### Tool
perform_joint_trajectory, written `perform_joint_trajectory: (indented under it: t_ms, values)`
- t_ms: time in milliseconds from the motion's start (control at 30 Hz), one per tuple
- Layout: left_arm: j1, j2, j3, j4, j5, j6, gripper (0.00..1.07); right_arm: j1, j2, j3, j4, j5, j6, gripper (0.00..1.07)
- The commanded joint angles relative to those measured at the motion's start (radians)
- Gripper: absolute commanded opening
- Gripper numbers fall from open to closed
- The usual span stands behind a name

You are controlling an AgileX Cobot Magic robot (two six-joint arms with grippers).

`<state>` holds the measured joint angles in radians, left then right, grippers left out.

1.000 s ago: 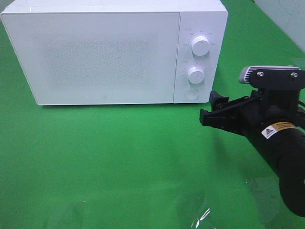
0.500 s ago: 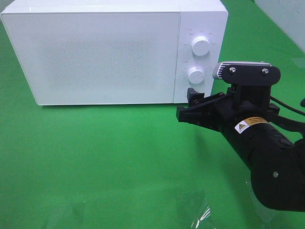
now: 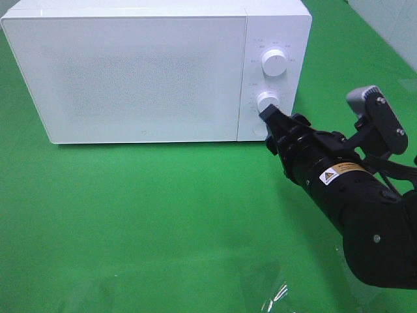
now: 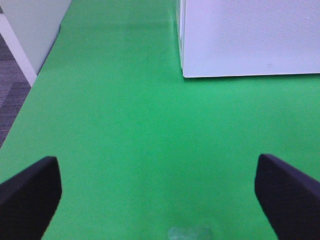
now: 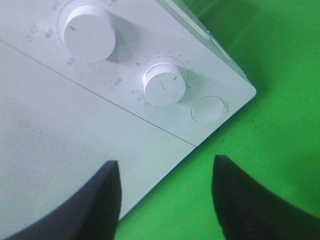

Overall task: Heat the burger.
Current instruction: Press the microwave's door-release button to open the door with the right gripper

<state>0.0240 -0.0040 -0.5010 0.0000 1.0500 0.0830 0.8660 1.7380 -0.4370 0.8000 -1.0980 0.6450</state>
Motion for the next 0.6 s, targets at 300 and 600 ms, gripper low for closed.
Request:
perform_joint_trajectory:
  t_ms: [300,600]
  values:
    - [-0.004,-0.02,0.002,0.0,-0.007,0.001,0.98,0.003,0.0,-0.01,-0.002,0.007,0.549,0.08]
    - [-0.004,-0.02,0.002,0.0,-0.007,0.001,0.98,0.0,0.0,-0.01,0.025,0.112,0.655,0.0]
